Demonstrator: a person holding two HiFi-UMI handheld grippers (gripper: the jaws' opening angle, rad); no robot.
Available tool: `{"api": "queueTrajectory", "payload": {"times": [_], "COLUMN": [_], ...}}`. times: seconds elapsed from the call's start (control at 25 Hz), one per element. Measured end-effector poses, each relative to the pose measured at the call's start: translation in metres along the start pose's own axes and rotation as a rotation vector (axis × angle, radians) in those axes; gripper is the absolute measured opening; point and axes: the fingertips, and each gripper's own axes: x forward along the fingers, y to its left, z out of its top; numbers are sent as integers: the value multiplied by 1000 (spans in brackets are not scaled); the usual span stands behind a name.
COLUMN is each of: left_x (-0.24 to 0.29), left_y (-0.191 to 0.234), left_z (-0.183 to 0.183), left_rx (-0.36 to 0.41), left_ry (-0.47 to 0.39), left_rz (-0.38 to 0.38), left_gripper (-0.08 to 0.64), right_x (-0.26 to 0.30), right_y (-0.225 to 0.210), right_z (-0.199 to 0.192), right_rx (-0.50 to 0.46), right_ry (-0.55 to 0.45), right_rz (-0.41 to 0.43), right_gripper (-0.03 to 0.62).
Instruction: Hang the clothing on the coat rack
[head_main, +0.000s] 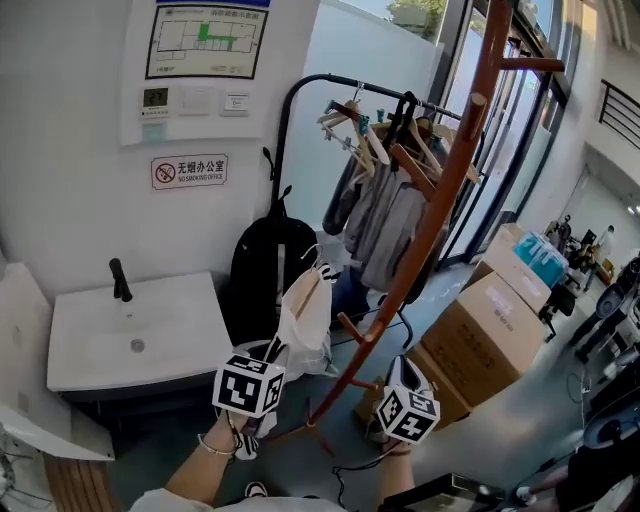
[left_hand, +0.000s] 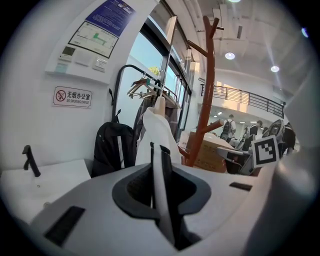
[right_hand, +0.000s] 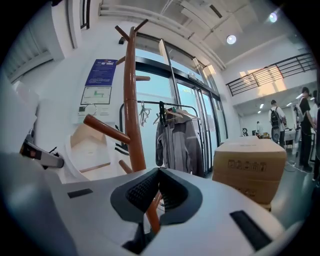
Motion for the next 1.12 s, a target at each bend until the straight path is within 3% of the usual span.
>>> {"api": "queueTrajectory", "payload": {"times": [0.24, 0.52, 1.12], "left_x": [11, 23, 66], "left_y": [1, -3, -13], "left_z": [11, -12, -75], "left_rx": [42, 0, -6], "left_ry": [1, 53, 133], "left_rz": [45, 86, 56], "left_gripper": [52, 52, 52], "right_x": [19, 35, 43], "right_y": [-16, -16, -43], "right_z": [1, 2, -35], "right_rx": [35, 29, 39], "right_ry": [9, 30, 95], "right_rz": [11, 51, 4], "right_gripper": [23, 21, 23]}}
